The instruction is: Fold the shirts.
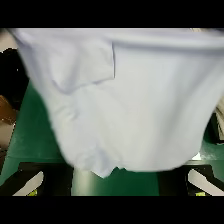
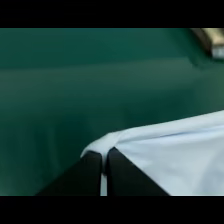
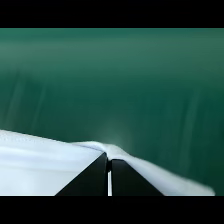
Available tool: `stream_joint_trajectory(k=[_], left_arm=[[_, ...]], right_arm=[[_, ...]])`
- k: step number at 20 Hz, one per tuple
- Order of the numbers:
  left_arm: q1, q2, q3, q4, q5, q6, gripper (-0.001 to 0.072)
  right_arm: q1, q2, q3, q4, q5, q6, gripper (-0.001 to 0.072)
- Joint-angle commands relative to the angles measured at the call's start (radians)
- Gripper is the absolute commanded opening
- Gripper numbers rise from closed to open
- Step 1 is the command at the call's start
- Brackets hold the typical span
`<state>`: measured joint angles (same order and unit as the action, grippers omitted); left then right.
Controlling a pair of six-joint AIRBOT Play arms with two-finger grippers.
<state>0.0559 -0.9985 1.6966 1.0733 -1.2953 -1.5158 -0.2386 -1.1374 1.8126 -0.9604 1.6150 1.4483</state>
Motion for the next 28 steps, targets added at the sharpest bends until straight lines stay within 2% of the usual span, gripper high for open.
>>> stream_joint_trajectory(k=[1,3,5,9,12,14,15,17,19,24,28], left_arm=[[0.001,-0.177,-0.164,-0.009,-0.073,0.031,0.0025],[0.001,-0.298,-0.199,-0.009,-0.042,0.032,0.0025],[0.001,-0.418,-0.199,-0.012,0.063,0.036,0.0025],[0.001,-0.582,-0.142,-0.053,0.337,0.058,0.0024],[0.001,-0.624,-0.112,-0.08,0.438,0.059,0.0025],[0.001,-0.623,-0.107,-0.079,0.408,0.12,0.0024],[0.005,-0.617,-0.107,-0.072,0.349,0.156,0.0024],[0.004,-0.603,-0.108,0.016,0.183,0.162,0.0023],[0.004,-0.59,-0.14,0.078,0.105,0.163,0.0023],[0.0,-0.581,-0.353,0.078,0.154,0.163,0.0024],[0.001,-0.581,-0.437,0.079,0.212,0.161,0.0026]], right_arm=[[0.163,-0.161,-0.166,-0.147,0.031,0.016,0.0016],[0.221,-0.264,-0.221,-0.187,-0.032,0.019,0.0016],[0.241,-0.371,-0.222,-0.187,-0.144,0.019,0.0016],[0.241,-0.568,-0.049,-0.186,-0.287,0.019,0.0015],[0.241,-0.656,0.092,-0.187,-0.309,0.018,0.0016],[0.241,-0.68,0.149,-0.188,-0.275,0.017,0.0016],[0.241,-0.676,0.153,-0.192,-0.25,0.017,0.0016],[0.242,-0.651,0.113,-0.195,-0.187,-0.002,0.0015],[0.246,-0.606,0.012,-0.196,-0.171,-0.019,0.0015],[0.255,-0.527,-0.257,-0.194,-0.274,-0.022,0.0016],[0.281,-0.521,-0.355,-0.192,-0.304,-0.021,0.0016]])
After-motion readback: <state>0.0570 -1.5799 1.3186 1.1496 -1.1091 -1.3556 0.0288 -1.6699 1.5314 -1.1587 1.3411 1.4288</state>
